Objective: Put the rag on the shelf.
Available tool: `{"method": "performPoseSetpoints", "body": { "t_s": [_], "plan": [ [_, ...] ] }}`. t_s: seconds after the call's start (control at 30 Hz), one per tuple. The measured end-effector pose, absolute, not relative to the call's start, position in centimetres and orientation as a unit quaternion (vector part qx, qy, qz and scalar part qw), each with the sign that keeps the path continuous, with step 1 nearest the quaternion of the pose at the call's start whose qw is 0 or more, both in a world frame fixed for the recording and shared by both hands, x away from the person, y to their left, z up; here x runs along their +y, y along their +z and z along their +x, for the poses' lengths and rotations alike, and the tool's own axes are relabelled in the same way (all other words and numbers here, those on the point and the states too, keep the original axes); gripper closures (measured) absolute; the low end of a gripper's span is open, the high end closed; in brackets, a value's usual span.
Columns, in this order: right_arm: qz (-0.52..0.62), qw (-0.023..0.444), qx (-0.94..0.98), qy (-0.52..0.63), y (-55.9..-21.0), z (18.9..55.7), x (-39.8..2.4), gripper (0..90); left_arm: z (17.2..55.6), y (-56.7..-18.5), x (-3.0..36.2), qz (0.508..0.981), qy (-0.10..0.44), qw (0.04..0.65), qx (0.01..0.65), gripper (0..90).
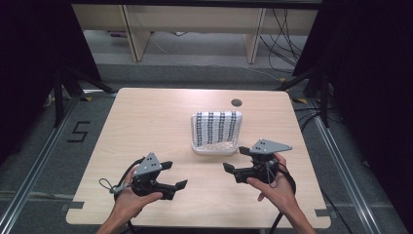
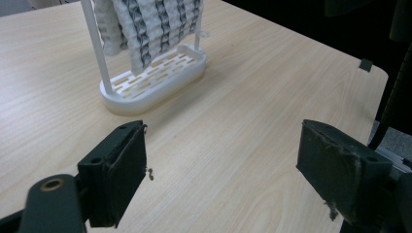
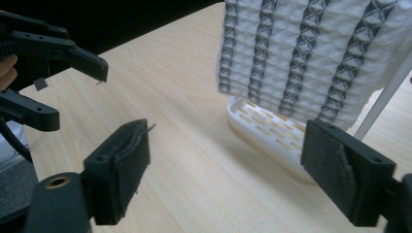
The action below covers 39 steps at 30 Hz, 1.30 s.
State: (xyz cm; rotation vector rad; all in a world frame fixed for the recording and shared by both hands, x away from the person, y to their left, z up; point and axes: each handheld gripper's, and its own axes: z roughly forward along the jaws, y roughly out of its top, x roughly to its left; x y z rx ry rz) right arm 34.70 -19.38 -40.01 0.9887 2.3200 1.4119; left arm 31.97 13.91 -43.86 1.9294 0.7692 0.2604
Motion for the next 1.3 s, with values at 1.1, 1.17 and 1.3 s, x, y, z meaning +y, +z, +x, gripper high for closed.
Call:
{"method": "performPoseSetpoints", "body": {
  "t_s": [1.1, 1.17, 1.3],
  "plan": [
    [0.365, 0.08, 0.811, 0.451, -46.7, 31.1, -20.3, 16.1, 28.9, -48.9, 15.7, 0.822, 0.12, 0.459, 0.316, 16.0],
    [0.375, 0.084, 0.809, 0.445, -46.9, 30.9, -20.3, 16.2, 28.8, -49.2, 15.7, 0.822, 0.114, 0.459, 0.316, 16.0],
    [0.364, 0.089, 0.82, 0.432, -47.9, 30.5, -20.5, 16.1, 28.4, -49.9, 15.8, 0.828, 0.112, 0.449, 0.318, 16.0]
  ]
}}
